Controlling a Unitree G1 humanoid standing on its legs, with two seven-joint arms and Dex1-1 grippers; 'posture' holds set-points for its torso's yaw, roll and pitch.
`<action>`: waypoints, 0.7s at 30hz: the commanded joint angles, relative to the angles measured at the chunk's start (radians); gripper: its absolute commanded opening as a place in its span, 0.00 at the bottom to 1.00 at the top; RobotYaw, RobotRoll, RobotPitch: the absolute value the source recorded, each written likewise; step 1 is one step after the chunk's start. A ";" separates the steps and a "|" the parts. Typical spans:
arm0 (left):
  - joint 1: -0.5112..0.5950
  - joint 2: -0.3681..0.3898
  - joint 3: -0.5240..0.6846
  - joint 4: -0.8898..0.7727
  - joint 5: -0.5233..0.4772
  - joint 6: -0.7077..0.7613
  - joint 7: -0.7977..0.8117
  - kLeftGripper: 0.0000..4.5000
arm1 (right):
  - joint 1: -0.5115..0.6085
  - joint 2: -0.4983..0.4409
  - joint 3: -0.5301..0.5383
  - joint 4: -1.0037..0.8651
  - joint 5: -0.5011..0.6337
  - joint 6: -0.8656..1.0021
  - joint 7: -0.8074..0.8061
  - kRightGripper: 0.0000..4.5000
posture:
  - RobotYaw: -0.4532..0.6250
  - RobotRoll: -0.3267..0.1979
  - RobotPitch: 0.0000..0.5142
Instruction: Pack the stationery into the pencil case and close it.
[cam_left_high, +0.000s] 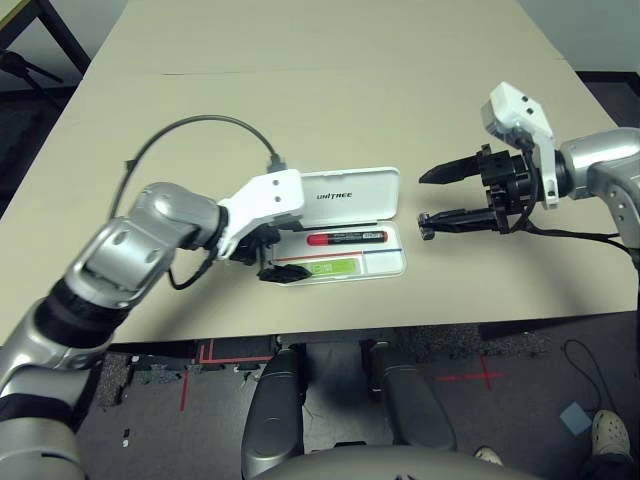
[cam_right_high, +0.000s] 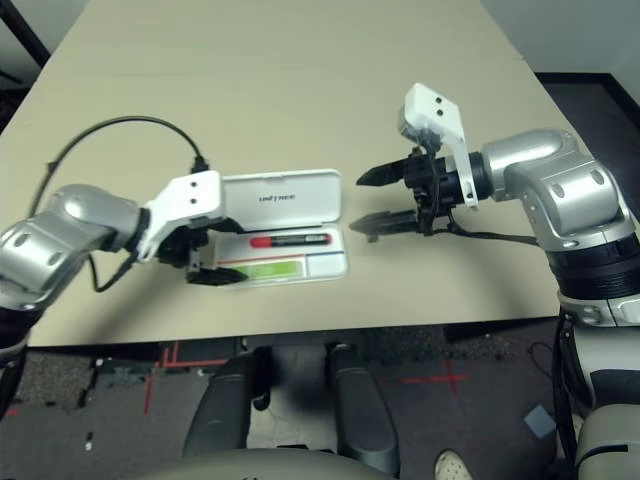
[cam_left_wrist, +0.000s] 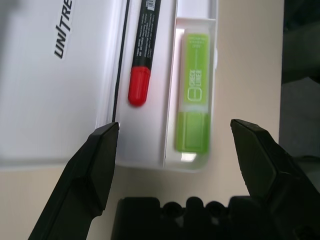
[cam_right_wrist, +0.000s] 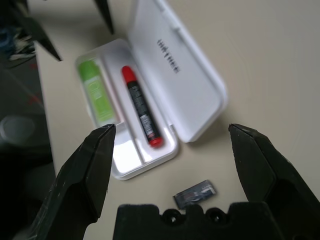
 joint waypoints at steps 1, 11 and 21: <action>0.035 0.042 0.058 -0.044 -0.046 -0.022 -0.038 1.00 | 0.044 -0.007 -0.026 -0.124 -0.029 0.152 -0.179 1.00 | 0.41 0.62 0.47; 0.037 0.071 0.069 -0.036 -0.065 -0.064 -0.058 1.00 | -0.026 0.204 -0.078 -0.269 -0.124 0.692 -0.629 1.00 | 0.38 0.62 0.46; 0.021 0.106 0.074 -0.033 -0.059 -0.097 -0.094 1.00 | 0.068 0.489 -0.152 -0.305 -0.142 0.698 -1.003 1.00 | 0.38 0.62 0.48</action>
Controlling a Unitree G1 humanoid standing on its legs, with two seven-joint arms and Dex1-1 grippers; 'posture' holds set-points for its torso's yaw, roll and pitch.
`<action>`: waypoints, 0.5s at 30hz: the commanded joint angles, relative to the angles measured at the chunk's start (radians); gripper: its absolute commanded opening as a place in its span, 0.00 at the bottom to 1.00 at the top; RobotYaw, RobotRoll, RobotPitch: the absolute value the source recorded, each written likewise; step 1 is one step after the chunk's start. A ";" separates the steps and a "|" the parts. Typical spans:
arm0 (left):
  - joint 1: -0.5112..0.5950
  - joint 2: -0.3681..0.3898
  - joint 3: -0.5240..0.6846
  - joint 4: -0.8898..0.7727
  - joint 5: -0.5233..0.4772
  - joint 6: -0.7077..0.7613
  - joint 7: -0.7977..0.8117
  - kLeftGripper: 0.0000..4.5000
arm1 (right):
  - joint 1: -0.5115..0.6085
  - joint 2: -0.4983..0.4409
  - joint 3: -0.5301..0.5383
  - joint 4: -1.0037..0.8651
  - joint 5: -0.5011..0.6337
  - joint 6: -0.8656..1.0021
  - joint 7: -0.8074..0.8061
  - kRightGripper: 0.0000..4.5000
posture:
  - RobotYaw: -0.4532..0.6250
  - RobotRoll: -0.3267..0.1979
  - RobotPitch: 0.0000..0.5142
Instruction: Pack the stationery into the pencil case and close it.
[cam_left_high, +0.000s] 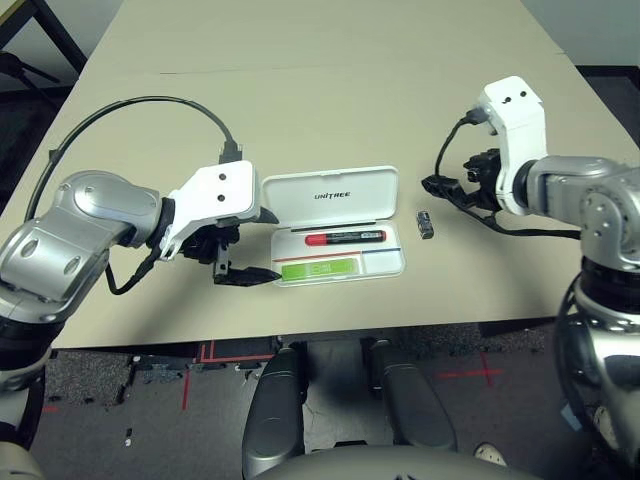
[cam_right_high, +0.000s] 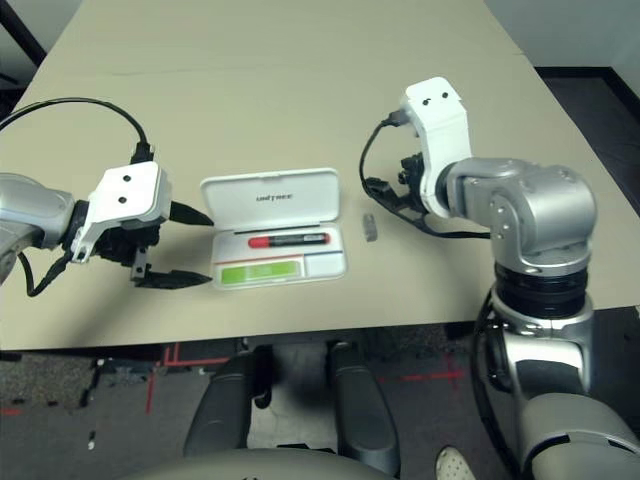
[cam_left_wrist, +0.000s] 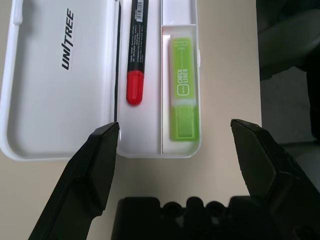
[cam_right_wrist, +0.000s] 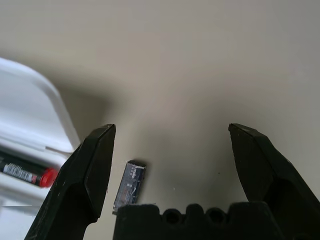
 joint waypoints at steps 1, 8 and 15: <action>-0.001 0.026 -0.001 -0.013 -0.001 -0.009 -0.020 1.00 | 0.031 0.048 -0.033 -0.038 0.012 0.020 -0.098 1.00 | 0.38 0.62 0.48; -0.005 0.029 -0.004 -0.018 0.001 -0.007 -0.015 1.00 | 0.076 0.137 -0.056 -0.053 0.091 0.020 -0.235 1.00 | 0.38 0.62 0.49; -0.015 0.024 -0.008 -0.019 0.002 -0.005 -0.012 1.00 | 0.135 0.168 -0.044 -0.064 0.203 0.020 -0.343 1.00 | 0.39 0.62 0.49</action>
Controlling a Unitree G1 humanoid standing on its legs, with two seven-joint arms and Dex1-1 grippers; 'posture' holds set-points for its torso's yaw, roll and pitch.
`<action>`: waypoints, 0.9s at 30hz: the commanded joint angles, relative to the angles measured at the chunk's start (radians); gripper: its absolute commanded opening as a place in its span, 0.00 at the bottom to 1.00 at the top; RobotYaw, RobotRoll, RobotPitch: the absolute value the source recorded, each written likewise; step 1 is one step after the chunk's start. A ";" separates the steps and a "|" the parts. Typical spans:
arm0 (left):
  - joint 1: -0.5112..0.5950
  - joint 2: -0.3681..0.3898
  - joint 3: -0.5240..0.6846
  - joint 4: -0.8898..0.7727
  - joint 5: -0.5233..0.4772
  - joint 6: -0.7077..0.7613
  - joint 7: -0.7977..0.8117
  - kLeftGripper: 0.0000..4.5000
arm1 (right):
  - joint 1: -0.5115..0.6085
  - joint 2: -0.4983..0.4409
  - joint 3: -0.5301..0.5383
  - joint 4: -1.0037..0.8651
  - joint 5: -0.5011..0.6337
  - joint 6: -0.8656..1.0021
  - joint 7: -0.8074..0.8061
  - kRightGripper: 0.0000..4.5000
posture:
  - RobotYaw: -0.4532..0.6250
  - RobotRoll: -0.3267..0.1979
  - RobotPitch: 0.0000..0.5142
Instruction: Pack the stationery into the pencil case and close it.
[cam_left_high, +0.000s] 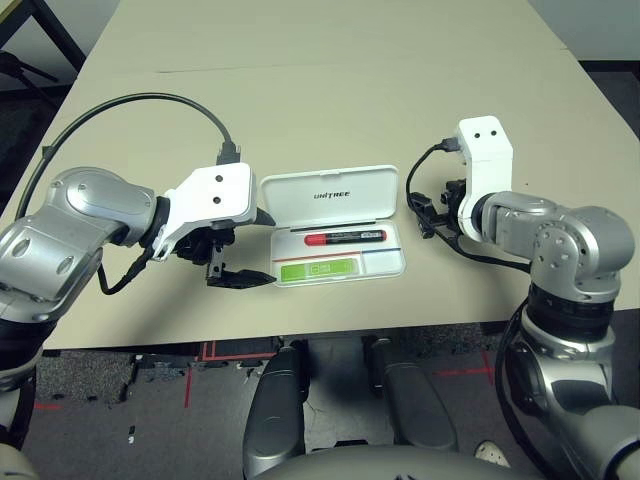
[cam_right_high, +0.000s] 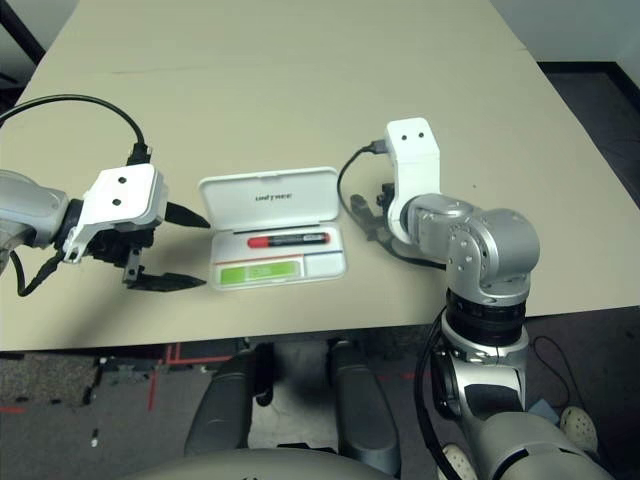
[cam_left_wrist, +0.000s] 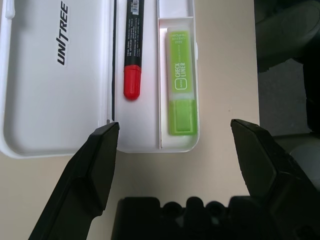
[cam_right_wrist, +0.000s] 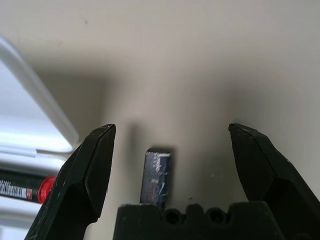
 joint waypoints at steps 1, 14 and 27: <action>-0.012 0.005 -0.009 -0.018 0.002 -0.002 -0.001 1.00 | 0.033 0.008 -0.001 -0.022 0.068 0.020 -0.056 1.00 | 0.39 0.62 0.49; -0.025 -0.011 -0.019 -0.012 0.004 -0.002 0.011 1.00 | 0.113 -0.032 0.020 -0.008 0.308 0.020 -0.233 1.00 | 0.39 0.62 0.49; -0.020 -0.029 -0.026 -0.006 0.010 -0.008 0.022 1.00 | 0.102 -0.101 0.024 0.032 0.528 0.020 -0.393 0.91 | 0.39 0.62 0.49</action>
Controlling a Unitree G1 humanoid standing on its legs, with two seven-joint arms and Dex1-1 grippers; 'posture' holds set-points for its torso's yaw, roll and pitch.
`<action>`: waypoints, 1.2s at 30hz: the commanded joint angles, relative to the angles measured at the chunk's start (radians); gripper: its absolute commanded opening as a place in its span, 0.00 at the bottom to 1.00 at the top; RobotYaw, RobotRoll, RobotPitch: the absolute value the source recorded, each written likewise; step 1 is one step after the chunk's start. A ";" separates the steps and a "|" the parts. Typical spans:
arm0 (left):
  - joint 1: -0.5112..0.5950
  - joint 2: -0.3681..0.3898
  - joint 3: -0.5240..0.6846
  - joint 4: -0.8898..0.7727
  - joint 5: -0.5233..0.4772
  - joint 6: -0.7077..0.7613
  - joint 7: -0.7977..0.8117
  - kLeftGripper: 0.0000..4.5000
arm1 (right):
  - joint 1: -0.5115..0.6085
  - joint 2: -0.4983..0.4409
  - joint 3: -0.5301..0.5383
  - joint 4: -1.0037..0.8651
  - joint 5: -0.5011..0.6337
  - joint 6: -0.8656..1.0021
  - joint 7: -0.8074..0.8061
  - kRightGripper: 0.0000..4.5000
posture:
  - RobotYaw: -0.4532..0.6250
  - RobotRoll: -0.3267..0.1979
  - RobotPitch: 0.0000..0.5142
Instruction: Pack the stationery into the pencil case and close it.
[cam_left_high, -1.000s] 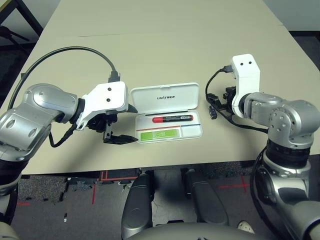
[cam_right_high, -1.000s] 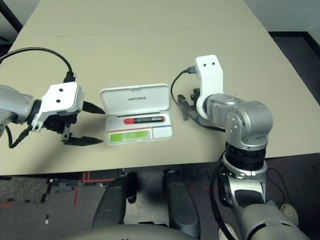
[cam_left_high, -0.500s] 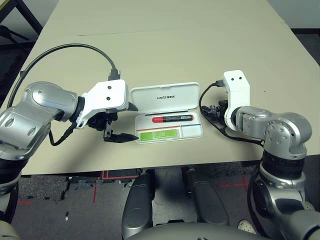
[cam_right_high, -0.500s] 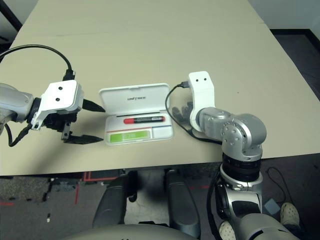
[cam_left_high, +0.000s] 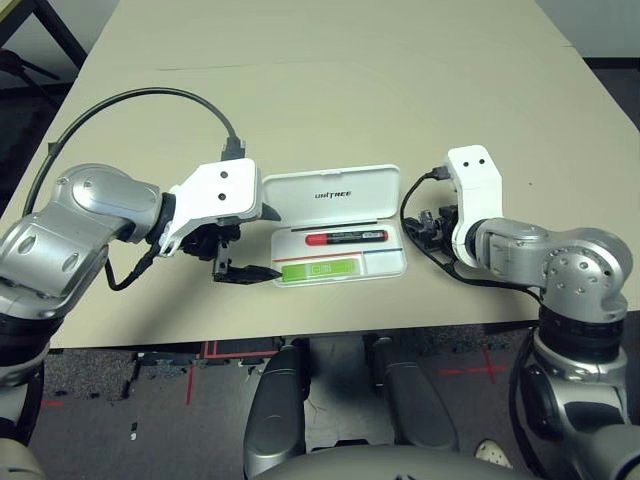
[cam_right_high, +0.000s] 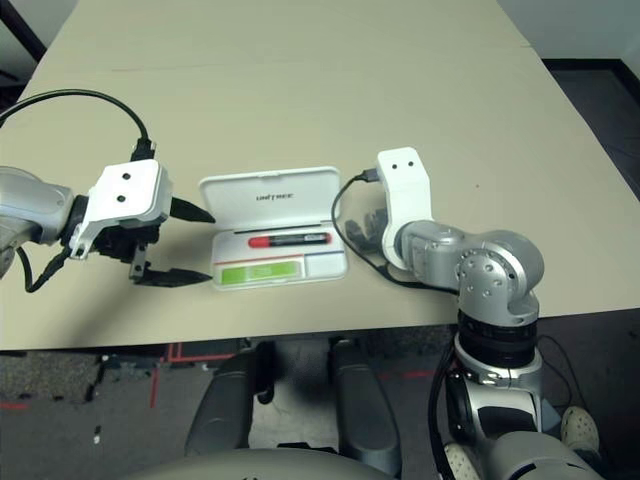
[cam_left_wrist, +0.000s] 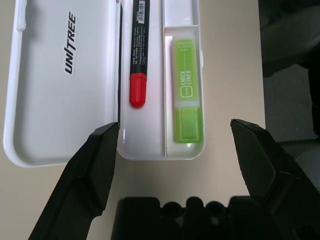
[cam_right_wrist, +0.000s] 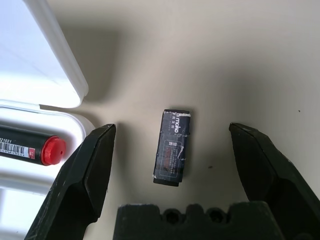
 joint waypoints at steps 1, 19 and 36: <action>0.002 -0.003 -0.013 -0.006 0.006 -0.008 0.003 1.00 | 0.025 -0.008 0.016 0.032 0.066 0.034 -0.042 0.86 | 0.39 0.62 0.49; 0.006 -0.011 -0.016 -0.009 0.007 -0.008 0.010 1.00 | -0.099 -0.259 0.121 0.083 0.112 0.034 0.159 0.07 | 0.40 0.62 0.48; -0.006 -0.006 -0.016 -0.001 0.014 -0.016 0.003 1.00 | -0.231 -0.858 0.508 0.157 -0.425 -0.821 1.532 0.07 | 0.40 0.62 0.46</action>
